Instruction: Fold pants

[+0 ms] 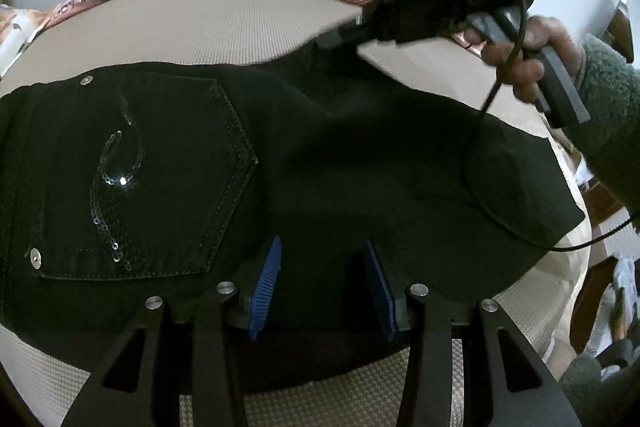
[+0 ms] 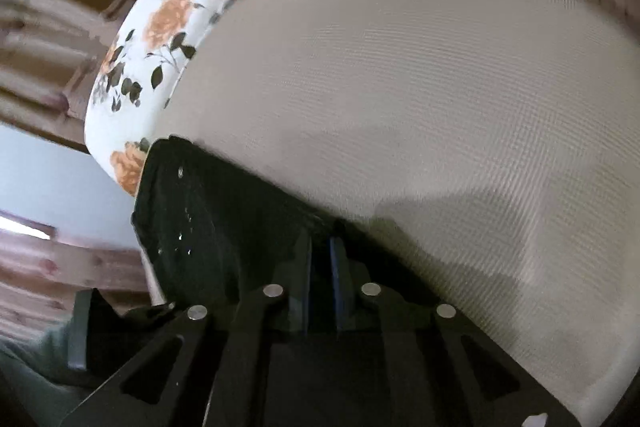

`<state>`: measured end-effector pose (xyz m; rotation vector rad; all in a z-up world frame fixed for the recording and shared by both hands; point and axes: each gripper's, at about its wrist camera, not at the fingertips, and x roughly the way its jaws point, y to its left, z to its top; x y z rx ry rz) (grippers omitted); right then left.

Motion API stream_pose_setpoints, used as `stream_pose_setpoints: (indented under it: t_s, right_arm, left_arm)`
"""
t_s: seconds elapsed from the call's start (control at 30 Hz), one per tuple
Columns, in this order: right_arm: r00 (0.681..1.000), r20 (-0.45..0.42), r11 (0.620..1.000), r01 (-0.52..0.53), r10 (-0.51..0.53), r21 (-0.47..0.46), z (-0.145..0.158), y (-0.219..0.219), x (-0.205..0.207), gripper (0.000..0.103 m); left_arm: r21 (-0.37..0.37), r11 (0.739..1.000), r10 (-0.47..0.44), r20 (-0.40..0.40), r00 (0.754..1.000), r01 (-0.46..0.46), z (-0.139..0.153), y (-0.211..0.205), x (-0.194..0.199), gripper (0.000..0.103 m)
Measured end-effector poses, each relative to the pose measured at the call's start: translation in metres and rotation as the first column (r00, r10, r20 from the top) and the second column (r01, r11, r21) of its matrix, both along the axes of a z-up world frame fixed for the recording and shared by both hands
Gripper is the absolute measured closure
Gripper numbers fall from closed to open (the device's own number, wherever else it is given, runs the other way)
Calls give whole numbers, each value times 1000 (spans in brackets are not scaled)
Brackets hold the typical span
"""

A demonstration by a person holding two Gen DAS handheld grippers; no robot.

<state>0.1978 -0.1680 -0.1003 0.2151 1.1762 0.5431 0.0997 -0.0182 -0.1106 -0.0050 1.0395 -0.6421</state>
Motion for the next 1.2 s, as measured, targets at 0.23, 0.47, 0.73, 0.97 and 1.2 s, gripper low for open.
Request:
stream_pose_setpoints:
  t_s: [0.23, 0.47, 0.73, 0.97, 1.2]
  right_arm:
    - [998, 55, 991, 40, -34, -124, -12, 3, 15, 97]
    - [987, 51, 984, 158, -154, -88, -1, -20, 12, 73]
    - [926, 175, 928, 356, -335, -106, 52, -101, -90, 70]
    - [841, 137, 825, 540, -523, -164, 10, -152, -155, 69]
    - [782, 245, 739, 623, -573, -256, -16, -158, -159, 70]
  left_arm:
    - [-49, 999, 5, -26, 1000, -7, 0, 7, 3, 58]
    - [-36, 999, 23, -54, 998, -25, 6, 4, 6, 58]
    - [-27, 999, 28, 106, 994, -26, 49, -16, 39, 58]
    - [15, 997, -71, 85, 994, 70, 32, -67, 92, 58]
    - [87, 994, -80, 70, 994, 74, 9, -86, 124, 58]
